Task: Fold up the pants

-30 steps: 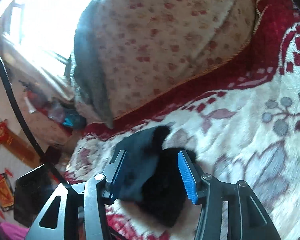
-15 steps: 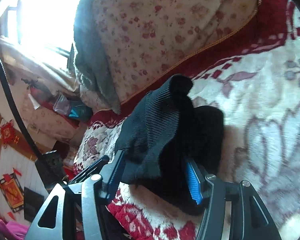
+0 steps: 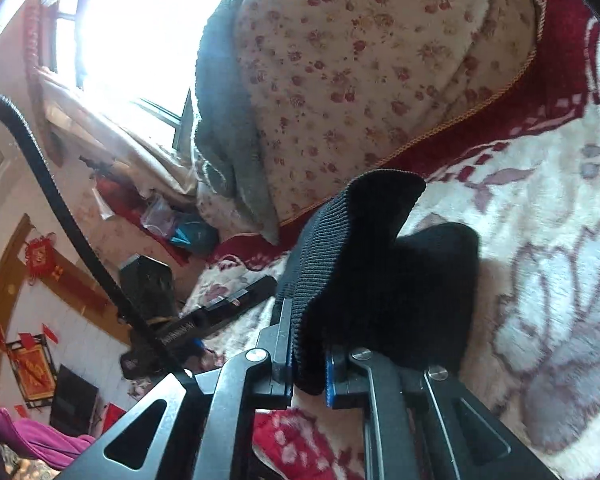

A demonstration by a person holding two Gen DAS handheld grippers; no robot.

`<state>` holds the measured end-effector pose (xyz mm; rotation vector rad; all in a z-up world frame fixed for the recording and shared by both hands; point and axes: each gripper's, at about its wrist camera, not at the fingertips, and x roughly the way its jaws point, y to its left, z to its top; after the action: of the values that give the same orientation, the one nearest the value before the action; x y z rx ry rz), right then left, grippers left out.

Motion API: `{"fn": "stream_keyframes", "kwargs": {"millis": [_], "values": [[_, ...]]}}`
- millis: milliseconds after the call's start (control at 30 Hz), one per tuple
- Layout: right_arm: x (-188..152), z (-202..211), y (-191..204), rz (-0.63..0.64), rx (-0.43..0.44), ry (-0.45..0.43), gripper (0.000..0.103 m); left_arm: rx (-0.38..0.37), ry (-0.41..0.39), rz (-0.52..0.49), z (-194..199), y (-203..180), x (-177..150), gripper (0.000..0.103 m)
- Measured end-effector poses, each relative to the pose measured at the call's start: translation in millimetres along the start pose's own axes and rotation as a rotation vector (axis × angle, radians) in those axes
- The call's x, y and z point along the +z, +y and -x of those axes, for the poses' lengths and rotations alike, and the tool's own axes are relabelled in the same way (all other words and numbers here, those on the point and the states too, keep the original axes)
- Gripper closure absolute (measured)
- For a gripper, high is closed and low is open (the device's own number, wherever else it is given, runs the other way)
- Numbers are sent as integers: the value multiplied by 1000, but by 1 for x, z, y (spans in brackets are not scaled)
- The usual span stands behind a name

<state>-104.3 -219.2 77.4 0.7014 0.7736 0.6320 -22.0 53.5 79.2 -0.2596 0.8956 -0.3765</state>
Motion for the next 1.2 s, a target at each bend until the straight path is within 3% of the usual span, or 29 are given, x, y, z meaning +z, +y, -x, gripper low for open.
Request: {"fn": "stream_keyframes", "kwargs": {"millis": [133, 233, 267, 367, 600, 867, 1200], "values": [[-6, -8, -26, -54, -91, 6, 93, 76, 24, -43, -24, -8, -6, 54], [-4, -10, -20, 3, -171, 17, 88, 104, 12, -68, -26, -12, -9, 54], [-3, -10, -17, 13, -190, 20, 84, 112, 13, -74, -26, -14, -9, 54], [3, 3, -3, 59, -355, 24, 56, 121, 13, -71, -22, -14, -8, 54], [17, 25, 37, 135, -331, -40, 56, 148, -2, -56, -4, -16, -5, 54], [8, -18, 72, 252, -366, -8, 50, 203, -56, -81, 21, -16, -5, 54], [2, -45, 80, 266, -366, 6, 49, 223, -72, -37, 34, 1, -7, 54]]}}
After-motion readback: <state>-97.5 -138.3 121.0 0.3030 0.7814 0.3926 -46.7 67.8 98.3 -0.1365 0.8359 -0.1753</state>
